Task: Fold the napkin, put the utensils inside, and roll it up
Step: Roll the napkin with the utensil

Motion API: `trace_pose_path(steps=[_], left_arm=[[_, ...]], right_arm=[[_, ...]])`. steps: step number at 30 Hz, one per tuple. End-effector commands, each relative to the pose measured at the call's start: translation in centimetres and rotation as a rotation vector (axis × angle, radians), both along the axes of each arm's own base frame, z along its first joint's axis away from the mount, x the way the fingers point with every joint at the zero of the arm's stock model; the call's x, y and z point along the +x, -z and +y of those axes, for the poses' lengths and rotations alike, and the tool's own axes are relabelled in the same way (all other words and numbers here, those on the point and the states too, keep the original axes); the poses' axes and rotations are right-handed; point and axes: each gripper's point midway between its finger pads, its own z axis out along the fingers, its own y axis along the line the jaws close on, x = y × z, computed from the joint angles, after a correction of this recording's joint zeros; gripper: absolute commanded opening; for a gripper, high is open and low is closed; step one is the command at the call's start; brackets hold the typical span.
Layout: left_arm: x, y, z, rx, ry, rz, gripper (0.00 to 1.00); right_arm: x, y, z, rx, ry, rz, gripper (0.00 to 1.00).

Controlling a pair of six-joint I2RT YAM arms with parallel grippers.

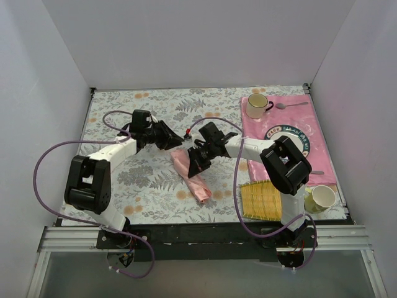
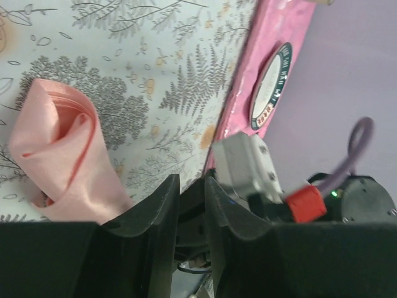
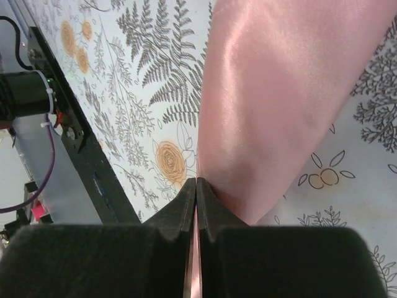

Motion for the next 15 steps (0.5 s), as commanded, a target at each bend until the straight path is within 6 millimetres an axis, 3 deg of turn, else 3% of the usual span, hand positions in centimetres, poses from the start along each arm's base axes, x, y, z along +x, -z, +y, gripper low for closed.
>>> trace_pose_path(steps=[1, 7, 11, 15], left_arm=[[-0.9, -4.3, 0.9, 0.017, -0.027, -0.083, 0.24], [-1.6, -5.9, 2.6, 0.058, -0.144, -0.043, 0.27], [-1.5, -7.2, 3.1, 0.064, -0.174, -0.061, 0.28], [-1.9, -7.2, 3.3, 0.066, -0.189, -0.050, 0.29]], right_arm=[[1.2, -3.3, 2.0, 0.097, -0.003, -0.011, 0.08], [2.9, -4.4, 4.3, 0.143, 0.000, -0.003, 0.08], [3.4, -3.6, 5.1, 0.146, 0.005, 0.031, 0.08], [3.8, -2.2, 5.6, 0.139, 0.010, 0.040, 0.07]])
